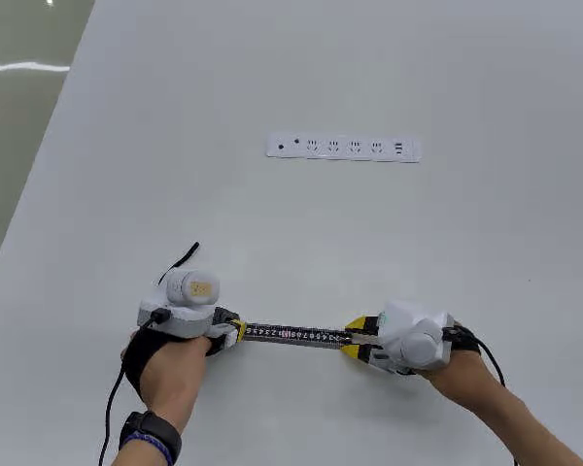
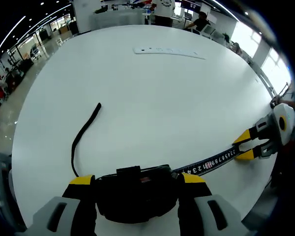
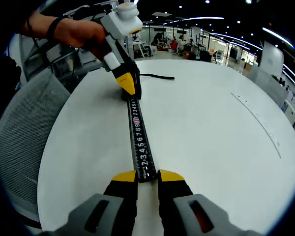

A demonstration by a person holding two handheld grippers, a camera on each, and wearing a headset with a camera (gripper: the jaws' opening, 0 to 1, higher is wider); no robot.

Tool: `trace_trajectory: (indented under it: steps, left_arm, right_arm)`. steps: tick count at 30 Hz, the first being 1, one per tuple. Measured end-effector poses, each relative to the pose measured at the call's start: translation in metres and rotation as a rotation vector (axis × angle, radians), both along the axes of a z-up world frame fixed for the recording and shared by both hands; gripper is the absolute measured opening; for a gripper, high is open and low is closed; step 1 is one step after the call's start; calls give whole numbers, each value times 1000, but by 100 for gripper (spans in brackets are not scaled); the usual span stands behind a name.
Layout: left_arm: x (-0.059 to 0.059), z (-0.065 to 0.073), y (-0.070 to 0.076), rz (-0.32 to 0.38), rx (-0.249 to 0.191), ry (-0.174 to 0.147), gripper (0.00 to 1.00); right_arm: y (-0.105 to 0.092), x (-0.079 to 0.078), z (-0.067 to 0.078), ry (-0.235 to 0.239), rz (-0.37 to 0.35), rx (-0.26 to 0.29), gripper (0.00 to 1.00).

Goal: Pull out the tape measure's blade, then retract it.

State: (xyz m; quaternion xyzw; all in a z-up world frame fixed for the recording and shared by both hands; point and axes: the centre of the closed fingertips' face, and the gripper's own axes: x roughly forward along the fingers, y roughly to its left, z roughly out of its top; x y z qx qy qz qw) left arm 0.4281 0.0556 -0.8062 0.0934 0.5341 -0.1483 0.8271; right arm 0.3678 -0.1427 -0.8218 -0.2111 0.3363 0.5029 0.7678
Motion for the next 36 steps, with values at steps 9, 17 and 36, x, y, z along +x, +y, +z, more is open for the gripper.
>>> trace_trajectory:
  steps: [9,17,36]
  left_arm:
    - [0,1,-1,3,1,-4,64]
    - [0,1,0,4,1,-8,64]
    - [0,1,0,7,2,-17,64]
  right_arm:
    - [16,2,1,0,8,23,14]
    - [21,4,1,1,13,31,14]
    - [39,8,2,2,26,55,14]
